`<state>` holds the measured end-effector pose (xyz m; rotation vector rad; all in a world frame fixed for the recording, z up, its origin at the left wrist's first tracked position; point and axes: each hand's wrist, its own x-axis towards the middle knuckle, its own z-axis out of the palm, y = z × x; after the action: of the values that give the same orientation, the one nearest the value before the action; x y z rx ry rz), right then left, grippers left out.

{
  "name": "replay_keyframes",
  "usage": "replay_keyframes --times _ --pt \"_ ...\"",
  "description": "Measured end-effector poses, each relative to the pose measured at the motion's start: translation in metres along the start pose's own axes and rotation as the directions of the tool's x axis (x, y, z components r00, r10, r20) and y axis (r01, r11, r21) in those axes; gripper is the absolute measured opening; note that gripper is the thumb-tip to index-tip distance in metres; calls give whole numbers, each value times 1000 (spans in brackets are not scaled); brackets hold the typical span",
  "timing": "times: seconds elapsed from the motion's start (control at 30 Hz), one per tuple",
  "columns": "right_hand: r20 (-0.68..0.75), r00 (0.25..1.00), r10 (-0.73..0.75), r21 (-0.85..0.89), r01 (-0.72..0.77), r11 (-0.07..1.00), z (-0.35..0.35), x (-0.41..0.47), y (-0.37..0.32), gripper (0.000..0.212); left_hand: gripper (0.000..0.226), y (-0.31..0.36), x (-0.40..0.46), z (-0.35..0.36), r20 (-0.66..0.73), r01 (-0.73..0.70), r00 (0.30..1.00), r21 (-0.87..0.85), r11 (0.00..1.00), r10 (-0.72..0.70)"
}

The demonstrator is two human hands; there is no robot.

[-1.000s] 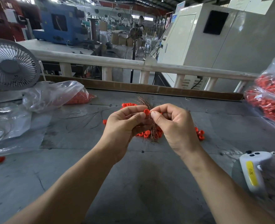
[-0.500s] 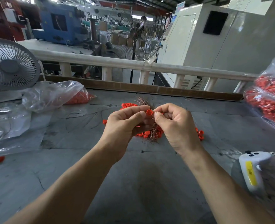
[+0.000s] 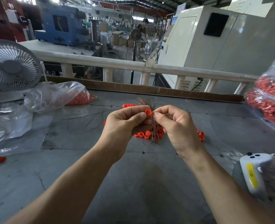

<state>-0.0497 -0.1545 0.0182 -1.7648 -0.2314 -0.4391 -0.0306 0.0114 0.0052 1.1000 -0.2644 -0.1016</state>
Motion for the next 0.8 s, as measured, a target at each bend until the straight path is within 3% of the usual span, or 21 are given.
replay_keyframes --times 0.2,0.53,0.63,0.7,0.8 --pt "74 994 79 106 -87 991 1 0 0 21 20 1 0 0 -1 -29 1000 -35 999 29" --pt "203 964 174 52 -188 981 10 -4 4 29 36 4 -1 -1 4 -23 1000 -91 996 23" --pt "213 962 168 16 -175 984 6 0 9 26 31 5 0 -2 -19 -27 1000 -76 997 25" --pt "111 982 150 -74 -142 987 -1 5 14 26 19 6 1 -3 -48 -35 998 -71 997 31" --pt "-211 972 107 -331 -174 928 -20 14 24 11 10 7 1 -5 -113 -35 993 -68 997 27"
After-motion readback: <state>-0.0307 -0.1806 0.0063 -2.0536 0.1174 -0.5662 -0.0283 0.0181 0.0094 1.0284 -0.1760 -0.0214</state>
